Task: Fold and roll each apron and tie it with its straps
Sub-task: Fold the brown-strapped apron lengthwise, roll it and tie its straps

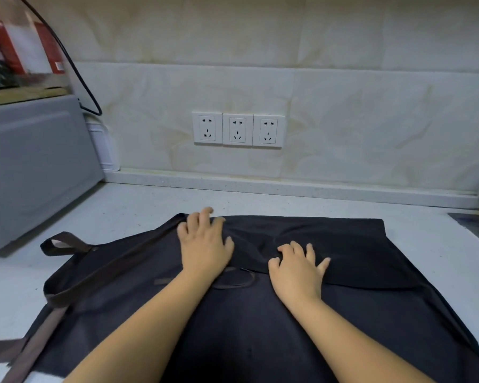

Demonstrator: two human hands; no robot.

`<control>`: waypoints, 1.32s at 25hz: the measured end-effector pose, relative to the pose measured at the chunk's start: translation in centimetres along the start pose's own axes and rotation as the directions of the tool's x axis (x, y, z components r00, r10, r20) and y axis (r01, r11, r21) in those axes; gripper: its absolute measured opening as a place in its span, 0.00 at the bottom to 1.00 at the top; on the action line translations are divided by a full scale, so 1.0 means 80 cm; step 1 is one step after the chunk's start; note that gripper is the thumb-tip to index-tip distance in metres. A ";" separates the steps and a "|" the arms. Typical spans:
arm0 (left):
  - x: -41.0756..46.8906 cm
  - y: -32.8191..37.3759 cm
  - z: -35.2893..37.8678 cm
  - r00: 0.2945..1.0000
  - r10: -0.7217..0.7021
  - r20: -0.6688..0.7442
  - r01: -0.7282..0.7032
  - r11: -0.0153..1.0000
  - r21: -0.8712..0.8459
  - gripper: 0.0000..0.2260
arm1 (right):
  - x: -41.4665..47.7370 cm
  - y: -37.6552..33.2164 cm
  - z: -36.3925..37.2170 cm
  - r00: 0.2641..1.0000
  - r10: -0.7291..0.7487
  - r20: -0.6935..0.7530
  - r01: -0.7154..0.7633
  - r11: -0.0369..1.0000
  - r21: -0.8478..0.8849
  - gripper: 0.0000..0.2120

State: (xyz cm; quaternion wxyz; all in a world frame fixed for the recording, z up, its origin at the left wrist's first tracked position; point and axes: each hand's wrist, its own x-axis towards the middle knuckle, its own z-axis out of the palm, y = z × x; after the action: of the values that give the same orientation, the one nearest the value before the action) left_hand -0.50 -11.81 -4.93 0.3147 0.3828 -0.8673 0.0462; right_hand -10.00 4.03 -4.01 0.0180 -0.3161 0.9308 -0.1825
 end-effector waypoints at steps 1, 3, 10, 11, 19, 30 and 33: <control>-0.012 0.007 0.001 0.999 0.045 0.025 -0.045 0.999 -0.019 0.15 | -0.001 0.003 -0.005 1.000 -0.001 0.008 0.000 0.997 0.081 0.19; -0.026 0.012 -0.002 0.998 0.060 -0.019 -0.061 0.995 -0.073 0.12 | -0.004 0.018 -0.017 0.992 -0.090 0.089 0.076 0.986 0.148 0.20; -0.016 -0.007 -0.036 0.716 -0.694 0.080 0.473 0.398 -0.786 0.10 | 0.000 0.034 -0.065 0.879 -0.354 0.319 0.461 0.802 -0.379 0.10; -0.017 -0.006 -0.038 0.692 -0.719 0.070 0.477 0.383 -0.791 0.10 | -0.004 0.033 -0.067 0.886 -0.368 0.281 0.459 0.781 -0.424 0.08; -0.021 0.006 -0.038 0.915 -0.389 -0.107 0.311 0.848 -0.430 0.11 | -0.026 0.046 -0.058 0.966 -0.201 0.161 0.226 0.961 -0.159 0.20; -0.035 0.043 -0.016 0.766 0.063 0.640 -0.055 0.998 -0.032 0.31 | 0.045 0.006 -0.015 0.954 -0.054 0.295 0.098 0.986 -0.135 0.28; -0.036 0.042 -0.011 0.781 0.062 0.621 -0.062 0.998 -0.021 0.31 | 0.077 0.059 -0.015 0.969 0.010 0.246 0.038 0.981 -0.191 0.33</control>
State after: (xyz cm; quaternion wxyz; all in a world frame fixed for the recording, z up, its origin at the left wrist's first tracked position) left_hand -0.90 -7.35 -5.34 0.0098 0.3480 -0.9347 -0.0721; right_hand -17.89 4.24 -4.05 0.1007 -0.3431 0.9325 -0.0502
